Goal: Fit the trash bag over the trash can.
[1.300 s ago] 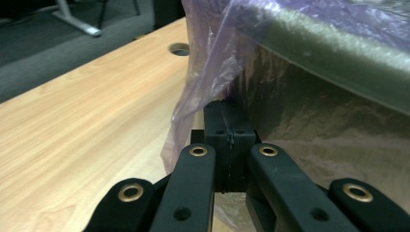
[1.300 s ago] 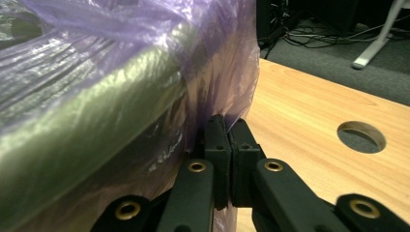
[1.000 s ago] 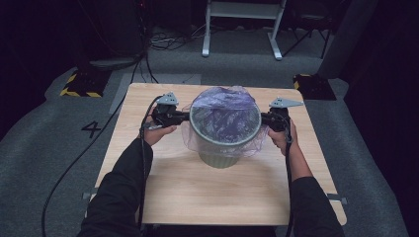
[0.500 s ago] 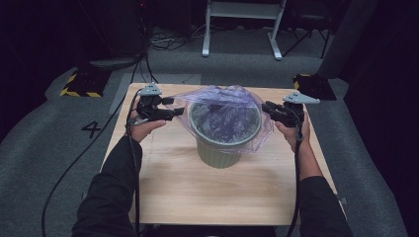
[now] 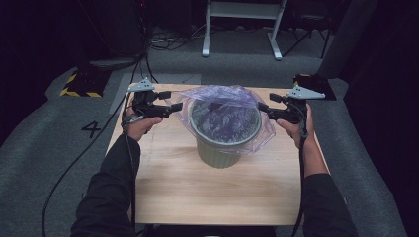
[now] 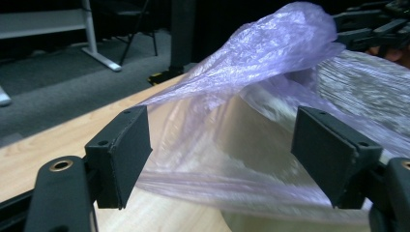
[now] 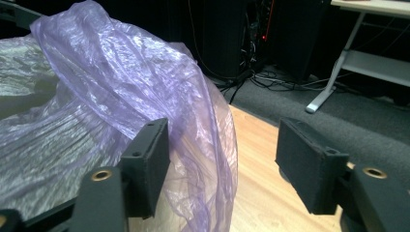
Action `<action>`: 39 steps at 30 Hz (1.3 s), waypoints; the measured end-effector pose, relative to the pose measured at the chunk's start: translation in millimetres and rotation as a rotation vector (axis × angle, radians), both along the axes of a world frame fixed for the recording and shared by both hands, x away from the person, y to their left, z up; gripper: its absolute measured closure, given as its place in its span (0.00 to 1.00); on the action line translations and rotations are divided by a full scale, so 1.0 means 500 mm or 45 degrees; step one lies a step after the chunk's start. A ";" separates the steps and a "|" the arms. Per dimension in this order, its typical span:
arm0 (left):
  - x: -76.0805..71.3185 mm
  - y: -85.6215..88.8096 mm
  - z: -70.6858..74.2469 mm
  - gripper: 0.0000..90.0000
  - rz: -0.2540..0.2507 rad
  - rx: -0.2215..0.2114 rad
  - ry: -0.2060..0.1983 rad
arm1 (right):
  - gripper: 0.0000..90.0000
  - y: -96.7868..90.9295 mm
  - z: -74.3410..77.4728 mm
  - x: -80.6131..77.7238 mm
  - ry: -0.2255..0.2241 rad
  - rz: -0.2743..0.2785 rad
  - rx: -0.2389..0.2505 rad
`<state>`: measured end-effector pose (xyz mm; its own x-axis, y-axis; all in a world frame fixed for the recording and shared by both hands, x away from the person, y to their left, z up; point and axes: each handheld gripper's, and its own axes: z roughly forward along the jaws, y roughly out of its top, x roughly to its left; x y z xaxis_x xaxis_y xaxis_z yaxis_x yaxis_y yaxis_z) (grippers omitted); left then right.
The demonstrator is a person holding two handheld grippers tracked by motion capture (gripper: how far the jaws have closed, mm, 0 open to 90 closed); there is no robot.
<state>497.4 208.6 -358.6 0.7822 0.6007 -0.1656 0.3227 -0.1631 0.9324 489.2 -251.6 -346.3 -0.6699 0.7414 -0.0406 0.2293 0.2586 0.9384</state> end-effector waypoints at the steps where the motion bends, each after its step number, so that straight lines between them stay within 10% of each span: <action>1: 0.006 -0.005 -0.001 0.25 0.018 0.002 0.011 | 0.40 0.001 0.003 0.003 0.005 0.006 0.014; 11: 0.058 -0.046 -0.015 0.59 0.036 0.051 0.064 | 0.86 0.032 0.007 0.031 0.018 0.020 -0.087; 18: 0.078 -0.084 -0.037 0.93 0.016 0.094 0.073 | 1.00 0.053 -0.009 0.048 0.027 0.003 -0.098; 30: 0.080 -0.095 -0.051 1.00 0.030 0.090 0.072 | 0.92 0.012 -0.010 0.051 0.051 -0.029 0.040; 39: 0.075 -0.104 -0.050 1.00 0.011 0.108 0.070 | 0.42 0.040 0.018 0.016 -0.001 0.184 0.036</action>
